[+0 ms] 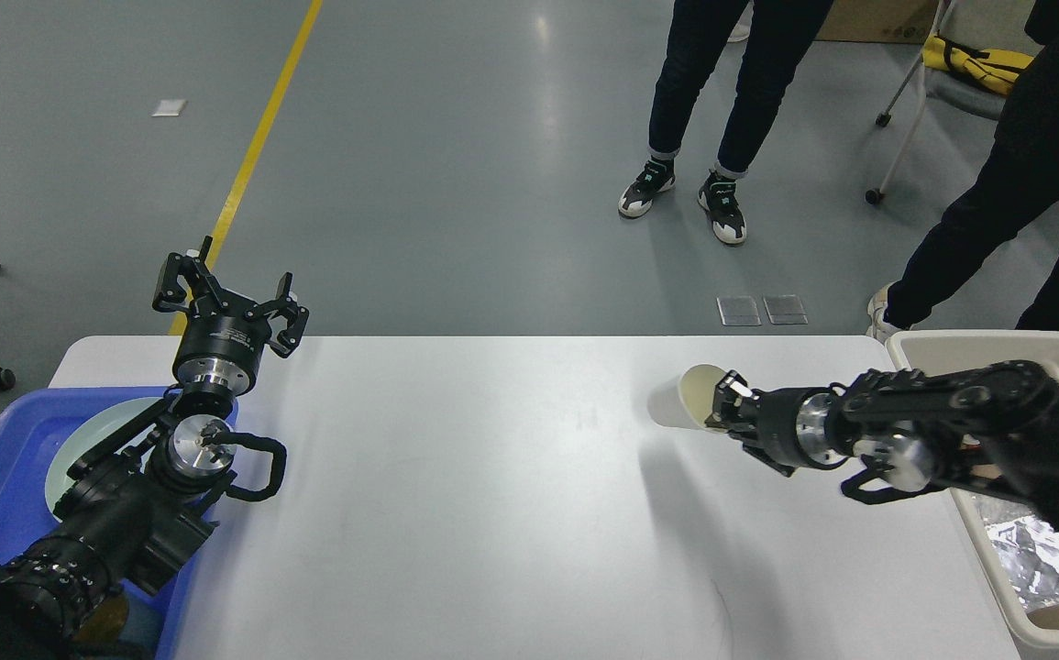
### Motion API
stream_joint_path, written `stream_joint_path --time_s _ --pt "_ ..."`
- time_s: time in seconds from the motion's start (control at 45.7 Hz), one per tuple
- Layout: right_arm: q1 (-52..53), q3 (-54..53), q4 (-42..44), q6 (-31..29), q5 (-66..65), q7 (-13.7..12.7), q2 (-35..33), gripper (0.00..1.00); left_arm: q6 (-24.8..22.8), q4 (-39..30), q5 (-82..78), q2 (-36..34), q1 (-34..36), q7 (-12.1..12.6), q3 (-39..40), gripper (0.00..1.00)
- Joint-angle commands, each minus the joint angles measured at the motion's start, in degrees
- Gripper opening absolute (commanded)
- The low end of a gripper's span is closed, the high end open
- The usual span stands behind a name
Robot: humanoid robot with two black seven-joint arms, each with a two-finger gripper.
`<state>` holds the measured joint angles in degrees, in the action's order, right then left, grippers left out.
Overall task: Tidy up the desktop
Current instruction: 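Carry the paper cup to the beige bin and release it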
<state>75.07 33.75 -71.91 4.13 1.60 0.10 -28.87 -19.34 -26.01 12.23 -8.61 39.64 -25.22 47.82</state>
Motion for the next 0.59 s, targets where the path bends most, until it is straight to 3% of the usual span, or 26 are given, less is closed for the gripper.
stream_joint_path --time_s 0.0,0.153,0.285,0.46,0.569 --pt "8.94 10.52 -8.94 -5.43 -14.84 1.48 -7.77 0.0 0.0 0.0 -0.01 0.09 0.0 -0.01 0.0 0.98" --pt "25.72 27.57 -19.66 -10.28 -25.06 1.4 -10.85 0.0 0.0 0.0 -0.01 0.09 0.0 -0.01 0.0 0.98" --pt "36.72 32.52 -23.54 -13.18 -25.5 1.4 -13.13 0.0 0.0 0.0 0.07 0.0 0.0 0.08 0.0 0.98" --pt "32.18 32.61 -16.17 -12.04 -24.8 1.31 -15.15 0.0 0.0 0.0 -0.01 0.09 0.0 -0.01 0.0 0.98" --pt "22.95 30.68 -3.62 -9.76 -24.71 1.31 -19.02 0.0 0.0 0.0 0.07 0.09 0.0 -0.01 0.0 0.98"
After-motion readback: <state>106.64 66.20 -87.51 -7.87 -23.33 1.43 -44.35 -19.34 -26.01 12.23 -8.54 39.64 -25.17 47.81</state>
